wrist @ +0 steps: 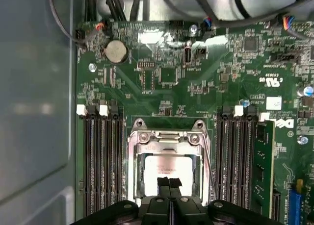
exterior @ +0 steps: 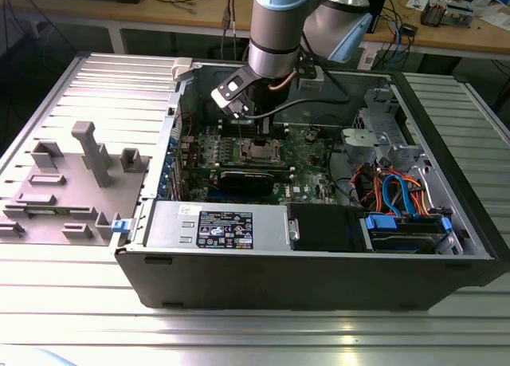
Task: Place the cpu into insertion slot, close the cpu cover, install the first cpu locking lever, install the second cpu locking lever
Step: 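Close the cpu cover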
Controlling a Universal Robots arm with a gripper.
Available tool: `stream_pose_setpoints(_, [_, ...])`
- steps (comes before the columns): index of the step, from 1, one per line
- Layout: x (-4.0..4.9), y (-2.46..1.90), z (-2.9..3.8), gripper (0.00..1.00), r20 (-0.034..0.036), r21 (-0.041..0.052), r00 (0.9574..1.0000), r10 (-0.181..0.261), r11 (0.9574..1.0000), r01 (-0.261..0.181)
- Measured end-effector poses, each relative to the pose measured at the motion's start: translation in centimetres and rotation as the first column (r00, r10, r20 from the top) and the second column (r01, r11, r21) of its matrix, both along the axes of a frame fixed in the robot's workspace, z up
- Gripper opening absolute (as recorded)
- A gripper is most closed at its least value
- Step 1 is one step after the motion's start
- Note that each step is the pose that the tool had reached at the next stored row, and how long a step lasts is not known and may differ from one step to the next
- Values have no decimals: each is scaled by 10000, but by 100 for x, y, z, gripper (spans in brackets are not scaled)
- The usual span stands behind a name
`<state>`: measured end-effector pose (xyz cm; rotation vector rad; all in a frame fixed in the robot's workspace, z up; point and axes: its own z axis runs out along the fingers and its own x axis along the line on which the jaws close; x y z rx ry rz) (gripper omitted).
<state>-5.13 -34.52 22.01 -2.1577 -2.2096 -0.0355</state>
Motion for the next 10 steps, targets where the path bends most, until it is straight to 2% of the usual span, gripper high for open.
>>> stream_pose_setpoints(1, [-99, 0, -56, 11, -4, 6, 10000, 44, 10000, -44])
stream_pose_setpoints(2, [-137, 0, -118, 11, -3, 8, 10000, 70, 10000, -70])
stream_pose_setpoints(3, [-49, 0, -54, 11, -10, 8, 10000, 80, 10000, -80])
stream_pose_setpoints(4, [6, 0, -56, 11, -10, 7, 10000, 79, 10000, -79])
stream_pose_setpoints(9, [21, 0, -56, 11, -3, 7, 9999, 138, 9999, -138])
stream_pose_setpoints(10, [21, 1, -57, 11, 57, 6, 9997, 236, 9997, -236])
